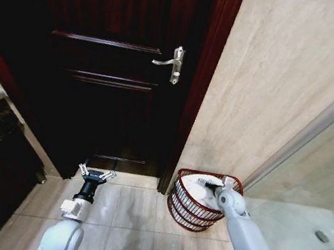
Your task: Discard the used towel into the hamper.
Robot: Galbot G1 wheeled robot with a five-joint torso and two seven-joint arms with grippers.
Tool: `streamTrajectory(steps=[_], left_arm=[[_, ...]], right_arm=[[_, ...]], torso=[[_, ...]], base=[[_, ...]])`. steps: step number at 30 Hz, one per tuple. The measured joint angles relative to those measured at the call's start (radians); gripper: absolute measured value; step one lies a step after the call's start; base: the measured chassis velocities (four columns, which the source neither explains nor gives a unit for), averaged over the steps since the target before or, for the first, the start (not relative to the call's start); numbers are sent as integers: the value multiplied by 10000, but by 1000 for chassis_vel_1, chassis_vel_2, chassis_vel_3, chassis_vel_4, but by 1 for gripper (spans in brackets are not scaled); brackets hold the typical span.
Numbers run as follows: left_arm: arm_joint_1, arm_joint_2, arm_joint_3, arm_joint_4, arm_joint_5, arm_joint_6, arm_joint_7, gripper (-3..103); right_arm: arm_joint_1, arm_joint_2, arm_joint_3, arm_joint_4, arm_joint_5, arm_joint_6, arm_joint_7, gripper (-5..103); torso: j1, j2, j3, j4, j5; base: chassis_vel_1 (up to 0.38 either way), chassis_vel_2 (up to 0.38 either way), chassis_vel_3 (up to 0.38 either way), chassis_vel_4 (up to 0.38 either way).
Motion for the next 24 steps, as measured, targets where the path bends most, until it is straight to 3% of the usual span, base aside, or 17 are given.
streamTrajectory(steps=[1,3,8,9,24], left_arm=[[-28,27,-4,12,-8,-7,-4,100],[-59,50,9,33,-38,-6,0,100],[-152,98,-14,25,-127,67,15,100],[-180,99,-24,20,-149,106,17,100],[-324,11,-41,-128,-111,473,161,100]], right_arm=[[-24,-22,-70,54,64,-87,74,100],[-8,-38,-134,56,72,-274,151,100],[163,-76,-319,-189,227,-357,336,100],[165,-113,-349,-233,230,-357,304,100],[-638,114,-521,-821,-33,-349,-242,100]], torso=[[-2,2,0,-1,54],[0,2,1,-5,30],[-3,5,0,-2,42],[-3,5,-2,-2,26],[-3,8,-3,-3,33]], base=[[0,0,0,0],[0,0,0,0],[0,0,0,0],[0,0,0,0],[0,0,0,0]])
